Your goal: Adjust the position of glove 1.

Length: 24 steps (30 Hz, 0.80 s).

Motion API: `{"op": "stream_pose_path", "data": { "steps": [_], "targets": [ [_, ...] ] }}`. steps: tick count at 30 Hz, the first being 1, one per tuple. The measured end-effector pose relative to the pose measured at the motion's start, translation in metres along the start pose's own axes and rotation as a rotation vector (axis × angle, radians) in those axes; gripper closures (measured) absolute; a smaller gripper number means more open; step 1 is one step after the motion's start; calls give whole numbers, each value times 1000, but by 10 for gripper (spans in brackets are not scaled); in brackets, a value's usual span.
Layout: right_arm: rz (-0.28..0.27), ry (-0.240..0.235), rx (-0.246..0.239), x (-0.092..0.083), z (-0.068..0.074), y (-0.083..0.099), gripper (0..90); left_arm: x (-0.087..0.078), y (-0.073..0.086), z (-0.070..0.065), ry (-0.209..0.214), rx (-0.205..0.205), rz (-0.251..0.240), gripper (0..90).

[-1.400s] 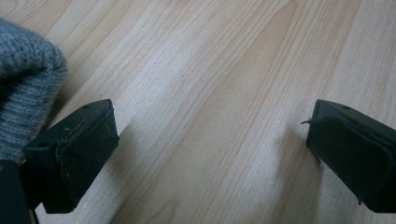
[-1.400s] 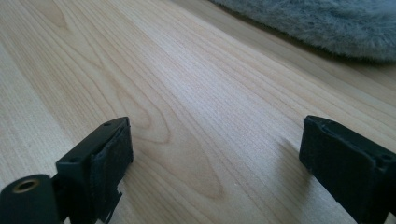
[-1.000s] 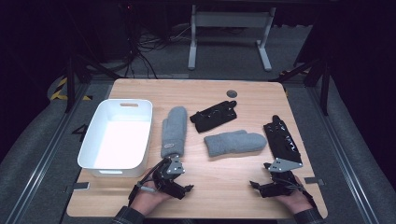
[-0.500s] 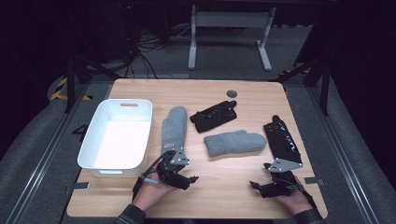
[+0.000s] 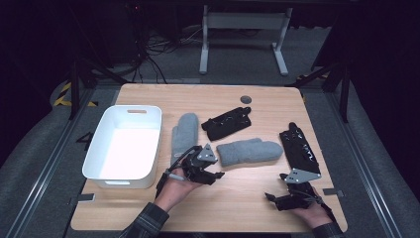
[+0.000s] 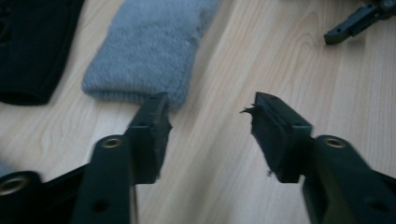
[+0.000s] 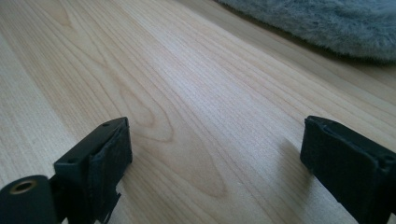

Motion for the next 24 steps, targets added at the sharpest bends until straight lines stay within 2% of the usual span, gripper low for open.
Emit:
{"op": "stream_pose_path", "data": {
  "steps": [1, 2, 3, 4, 5, 6, 9, 11, 15, 18, 24],
  "targets": [
    [1, -2, -2, 0, 0, 0, 92, 2, -3, 2, 4, 1, -12, 565],
    [1, -2, -2, 0, 0, 0, 92, 4, -6, 4, 11, -3, -10, 565],
    [1, -1, -2, 0, 0, 0, 92, 7, -9, 8, 11, 5, -5, 604],
    [1, -2, -2, 0, 0, 0, 92, 12, -12, 10, 20, 2, -10, 690],
    [1, -2, -2, 0, 0, 0, 92, 12, -12, 10, 20, 2, -10, 726],
    [1, -2, -2, 0, 0, 0, 92, 13, -13, 11, 28, -2, -10, 726],
    [1, -1, -2, 0, 0, 0, 92, 22, -18, 15, 48, 2, 16, 849],
    [1, -1, -3, 0, 0, 0, 92, 27, -22, 18, 54, 0, 11, 894],
    [1, -2, -2, 0, 0, 0, 93, 41, -36, 26, 60, 9, 19, 898],
    [1, -2, -2, 0, 0, 0, 92, 46, -41, 29, 58, 17, 26, 898],
    [1, -1, -2, 0, 0, 0, 92, 65, -46, 48, 42, -6, 43, 898]
  ]
}}
Point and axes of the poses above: each handheld gripper's, and its own axes: x roughly forward along the jaws, y roughly out of its underside, z roughly to its left, the point moved 4 cm from there along x, roughly forward along the jaws, and after that the axes turned 13 degrees about -z, right-handed, at the moved point
